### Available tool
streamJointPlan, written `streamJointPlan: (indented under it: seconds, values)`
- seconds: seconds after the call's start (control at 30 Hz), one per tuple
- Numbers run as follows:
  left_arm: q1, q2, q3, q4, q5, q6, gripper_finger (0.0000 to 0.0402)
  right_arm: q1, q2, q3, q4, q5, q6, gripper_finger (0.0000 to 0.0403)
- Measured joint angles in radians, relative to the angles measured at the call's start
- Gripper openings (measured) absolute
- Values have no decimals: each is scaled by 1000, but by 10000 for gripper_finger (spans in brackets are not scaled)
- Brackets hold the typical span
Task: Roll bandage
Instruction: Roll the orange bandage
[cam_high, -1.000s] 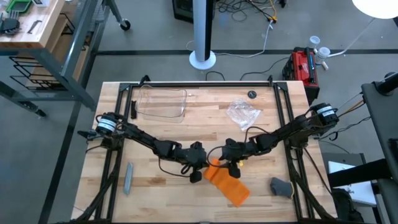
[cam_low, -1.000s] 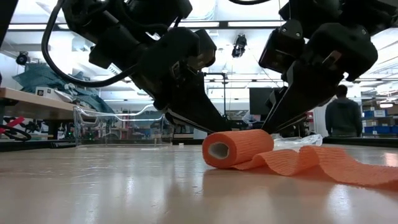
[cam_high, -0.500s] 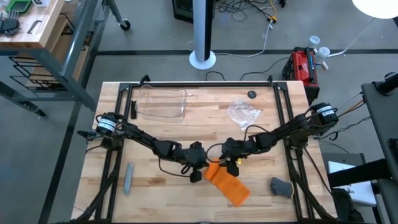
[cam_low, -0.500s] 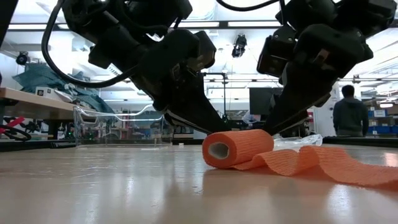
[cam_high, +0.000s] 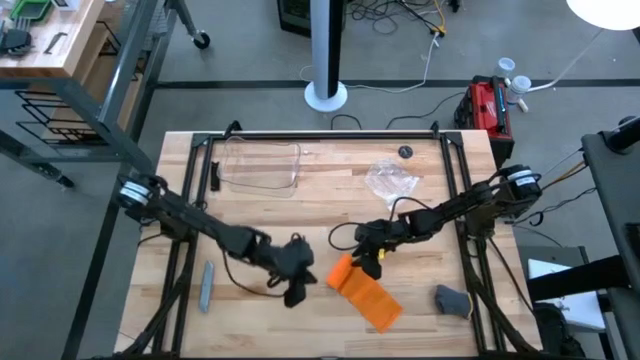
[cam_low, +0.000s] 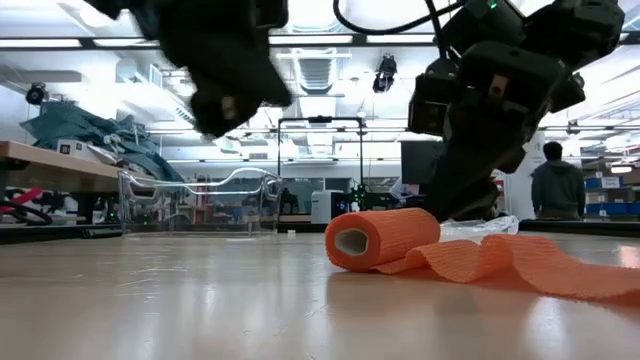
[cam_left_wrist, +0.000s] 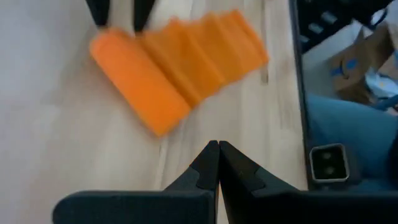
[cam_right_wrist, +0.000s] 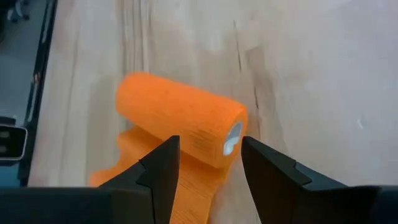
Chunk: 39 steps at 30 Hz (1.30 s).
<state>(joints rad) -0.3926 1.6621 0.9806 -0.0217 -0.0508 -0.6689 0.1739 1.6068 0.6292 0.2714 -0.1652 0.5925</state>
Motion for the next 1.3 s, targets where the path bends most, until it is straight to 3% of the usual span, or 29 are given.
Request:
streamJointPlan:
  seconds: [0.17, 0.33, 1.0, 1.3]
  values:
    - [-50, 82, 0, 45, -85, -60, 0, -3, 0, 0, 1, -5, 16, 163]
    - [-53, 173, 24, 137, -95, -72, 0, -5, 0, 0, 10, -3, 18, 167]
    - [-17, 381, 303, -198, -64, -66, 0, -18, 0, 0, 20, -18, 64, 178]
    - [16, 387, 322, -232, -102, -77, 0, -19, 0, -1, 23, -45, 73, 177]
